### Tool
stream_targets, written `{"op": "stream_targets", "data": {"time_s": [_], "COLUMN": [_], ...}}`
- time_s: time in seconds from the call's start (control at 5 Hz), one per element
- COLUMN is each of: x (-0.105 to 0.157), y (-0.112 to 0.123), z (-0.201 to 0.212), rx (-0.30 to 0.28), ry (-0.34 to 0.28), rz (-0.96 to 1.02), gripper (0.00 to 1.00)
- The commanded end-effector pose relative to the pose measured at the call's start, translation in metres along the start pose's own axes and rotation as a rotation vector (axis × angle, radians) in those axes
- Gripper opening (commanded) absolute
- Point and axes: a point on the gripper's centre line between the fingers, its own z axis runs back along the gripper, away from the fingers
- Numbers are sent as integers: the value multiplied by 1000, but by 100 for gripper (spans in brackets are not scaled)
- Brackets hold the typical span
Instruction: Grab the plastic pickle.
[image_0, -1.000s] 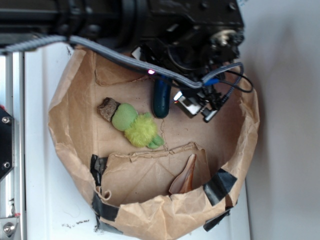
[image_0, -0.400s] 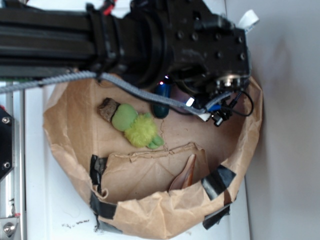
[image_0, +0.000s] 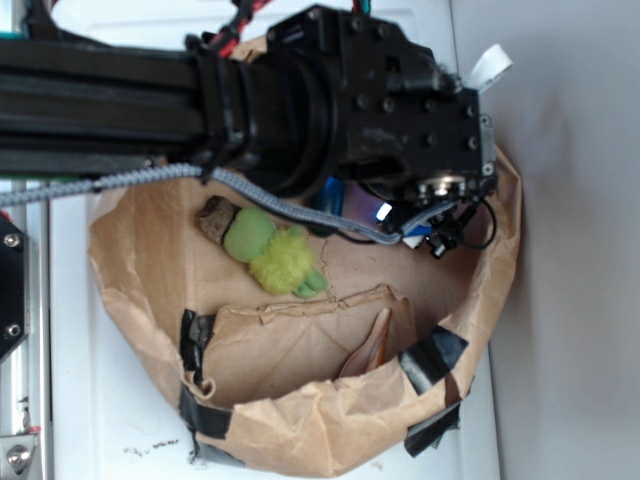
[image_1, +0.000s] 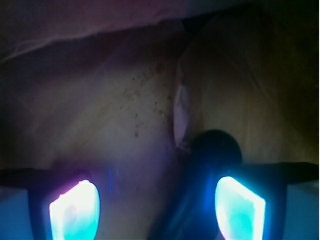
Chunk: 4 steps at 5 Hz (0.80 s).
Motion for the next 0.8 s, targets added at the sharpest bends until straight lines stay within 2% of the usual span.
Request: {"op": "stream_targets", "data": {"time_s": [0.0, 0.2, 0.6], "x": [7, -1, -12], "y": [12, 14, 26], "z": [-17, -29, 7], "rx": [-5, 25, -28], "ry": [-17, -54, 15], "rz": [-35, -45, -52], "gripper": [100, 100, 100]}}
